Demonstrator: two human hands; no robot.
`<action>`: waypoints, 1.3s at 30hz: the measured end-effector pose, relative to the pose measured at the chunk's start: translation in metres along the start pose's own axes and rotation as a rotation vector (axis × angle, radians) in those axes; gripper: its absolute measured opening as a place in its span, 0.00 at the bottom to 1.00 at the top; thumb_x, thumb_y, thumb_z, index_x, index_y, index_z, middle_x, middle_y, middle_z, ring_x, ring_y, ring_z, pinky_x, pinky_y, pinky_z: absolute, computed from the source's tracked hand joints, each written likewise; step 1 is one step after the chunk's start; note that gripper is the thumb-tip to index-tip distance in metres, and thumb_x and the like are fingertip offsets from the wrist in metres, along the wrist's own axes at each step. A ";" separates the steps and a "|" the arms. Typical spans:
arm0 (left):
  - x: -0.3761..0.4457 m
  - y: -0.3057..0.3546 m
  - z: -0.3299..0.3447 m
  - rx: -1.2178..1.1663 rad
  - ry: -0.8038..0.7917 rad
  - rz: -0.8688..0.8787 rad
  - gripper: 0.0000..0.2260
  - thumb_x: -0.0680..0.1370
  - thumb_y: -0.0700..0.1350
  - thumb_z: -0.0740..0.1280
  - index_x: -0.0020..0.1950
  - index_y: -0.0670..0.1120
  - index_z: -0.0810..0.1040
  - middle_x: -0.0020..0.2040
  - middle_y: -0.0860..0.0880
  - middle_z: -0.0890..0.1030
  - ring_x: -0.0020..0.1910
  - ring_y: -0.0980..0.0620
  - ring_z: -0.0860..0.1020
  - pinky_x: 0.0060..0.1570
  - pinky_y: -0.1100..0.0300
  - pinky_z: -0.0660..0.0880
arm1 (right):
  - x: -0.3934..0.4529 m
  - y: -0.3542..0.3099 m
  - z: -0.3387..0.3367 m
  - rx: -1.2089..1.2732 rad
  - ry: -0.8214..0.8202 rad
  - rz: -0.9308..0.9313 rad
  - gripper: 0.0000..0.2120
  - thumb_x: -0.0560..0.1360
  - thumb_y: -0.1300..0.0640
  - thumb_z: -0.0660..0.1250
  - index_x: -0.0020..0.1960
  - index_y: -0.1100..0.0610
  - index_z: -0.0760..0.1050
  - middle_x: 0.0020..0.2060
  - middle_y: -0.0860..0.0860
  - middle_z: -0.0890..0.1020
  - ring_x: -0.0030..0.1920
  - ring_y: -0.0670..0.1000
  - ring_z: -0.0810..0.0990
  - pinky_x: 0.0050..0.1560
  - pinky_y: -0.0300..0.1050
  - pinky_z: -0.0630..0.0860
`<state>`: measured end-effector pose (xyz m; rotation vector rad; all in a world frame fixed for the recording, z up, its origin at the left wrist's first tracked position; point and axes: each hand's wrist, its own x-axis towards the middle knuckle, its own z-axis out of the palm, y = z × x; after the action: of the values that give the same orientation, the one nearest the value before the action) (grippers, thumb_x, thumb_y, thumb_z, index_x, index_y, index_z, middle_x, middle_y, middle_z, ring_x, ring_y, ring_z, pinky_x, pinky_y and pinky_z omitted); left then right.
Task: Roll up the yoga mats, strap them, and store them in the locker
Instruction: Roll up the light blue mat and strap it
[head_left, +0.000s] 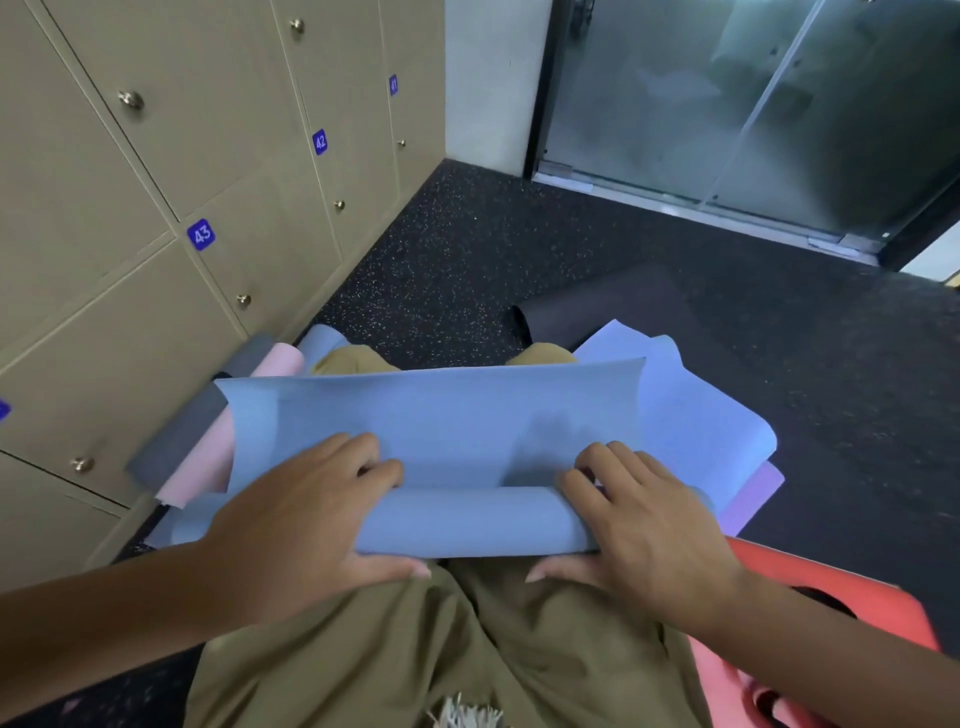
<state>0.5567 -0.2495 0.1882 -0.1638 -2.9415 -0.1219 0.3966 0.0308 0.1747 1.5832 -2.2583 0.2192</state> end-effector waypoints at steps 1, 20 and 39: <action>0.001 -0.001 0.000 -0.028 -0.020 -0.009 0.28 0.70 0.79 0.59 0.47 0.55 0.71 0.43 0.59 0.69 0.38 0.56 0.71 0.35 0.61 0.67 | 0.001 0.001 0.000 0.005 0.004 0.004 0.35 0.72 0.24 0.58 0.47 0.57 0.79 0.41 0.52 0.75 0.38 0.54 0.74 0.37 0.50 0.76; 0.015 -0.012 0.017 -0.144 -0.030 -0.045 0.28 0.78 0.75 0.54 0.58 0.54 0.78 0.45 0.57 0.70 0.41 0.56 0.71 0.36 0.58 0.74 | 0.033 0.020 0.009 0.277 -0.200 0.114 0.31 0.72 0.26 0.57 0.49 0.52 0.82 0.41 0.48 0.75 0.40 0.51 0.76 0.39 0.40 0.66; 0.034 -0.019 0.029 -0.172 0.238 -0.023 0.14 0.83 0.52 0.62 0.59 0.48 0.84 0.51 0.51 0.79 0.47 0.47 0.79 0.46 0.53 0.76 | 0.070 0.034 0.008 0.339 -0.399 0.286 0.31 0.76 0.26 0.41 0.52 0.42 0.77 0.47 0.40 0.77 0.51 0.43 0.74 0.35 0.33 0.64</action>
<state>0.5158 -0.2618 0.1655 -0.1296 -2.6946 -0.3717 0.3420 -0.0213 0.1972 1.5642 -2.8888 0.4120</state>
